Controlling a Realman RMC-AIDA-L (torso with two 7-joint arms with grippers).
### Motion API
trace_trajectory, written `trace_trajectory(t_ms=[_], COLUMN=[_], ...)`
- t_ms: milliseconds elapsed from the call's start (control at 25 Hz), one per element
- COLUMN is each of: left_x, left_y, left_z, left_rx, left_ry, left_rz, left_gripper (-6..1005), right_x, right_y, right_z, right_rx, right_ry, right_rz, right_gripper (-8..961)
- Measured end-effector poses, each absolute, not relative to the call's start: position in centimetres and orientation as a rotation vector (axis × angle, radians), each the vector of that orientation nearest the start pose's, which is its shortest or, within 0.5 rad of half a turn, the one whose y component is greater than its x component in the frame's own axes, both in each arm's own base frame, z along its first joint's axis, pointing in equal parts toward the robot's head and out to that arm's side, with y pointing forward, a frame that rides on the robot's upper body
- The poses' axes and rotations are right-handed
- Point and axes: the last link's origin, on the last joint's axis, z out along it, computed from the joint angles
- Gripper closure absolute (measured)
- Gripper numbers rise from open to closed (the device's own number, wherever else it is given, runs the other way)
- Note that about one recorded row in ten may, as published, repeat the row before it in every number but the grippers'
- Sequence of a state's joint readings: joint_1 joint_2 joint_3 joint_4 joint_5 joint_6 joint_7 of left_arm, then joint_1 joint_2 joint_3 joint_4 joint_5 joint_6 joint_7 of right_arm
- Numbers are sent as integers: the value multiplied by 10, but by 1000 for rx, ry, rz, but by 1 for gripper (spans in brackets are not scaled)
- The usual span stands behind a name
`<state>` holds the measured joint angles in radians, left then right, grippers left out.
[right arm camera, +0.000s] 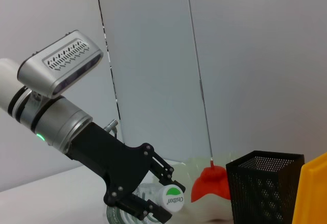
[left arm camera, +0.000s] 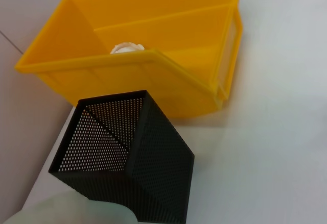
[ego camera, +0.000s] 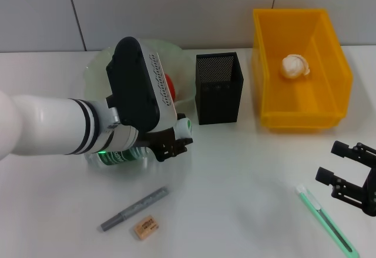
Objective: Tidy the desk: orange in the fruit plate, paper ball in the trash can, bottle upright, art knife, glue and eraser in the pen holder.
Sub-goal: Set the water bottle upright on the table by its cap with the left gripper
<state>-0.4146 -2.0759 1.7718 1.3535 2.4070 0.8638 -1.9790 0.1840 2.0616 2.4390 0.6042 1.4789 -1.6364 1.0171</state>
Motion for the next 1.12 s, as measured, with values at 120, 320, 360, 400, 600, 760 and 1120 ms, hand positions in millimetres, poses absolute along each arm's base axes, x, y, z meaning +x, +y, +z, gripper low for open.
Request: trace_trajectory(t_ms=[120,320,360,400,600,760,1120], left_x=[-159,-154,-152,-152,-147,-144,-142], left_y=[352,349,349,348,345,343,346], left_z=[-64,-60,-59,-58,-55,-54,-48], left_rx=[-2621,-2622,-2618,-2616,-2614,-2622,-2601], left_ry=[90,60,61,62,68,53,-14], left_rz=[188,129,117,113,90,59,19], left_gripper=[547,549,549,549,549,549,548], right_x=[333,333,333,333,333,333,332], right_y=[240,241,241,241,241,241,243], right_z=[26,27,27,28,28,28,29], right_rx=[-2379,-2378,-2377,-2377,-2376,-2376,-2369], right_ry=[519,519,518,517,516,516,517], right_rz=[866,865,865,865,865,865,870], right_gripper=[258,258,258,258,258,258,258])
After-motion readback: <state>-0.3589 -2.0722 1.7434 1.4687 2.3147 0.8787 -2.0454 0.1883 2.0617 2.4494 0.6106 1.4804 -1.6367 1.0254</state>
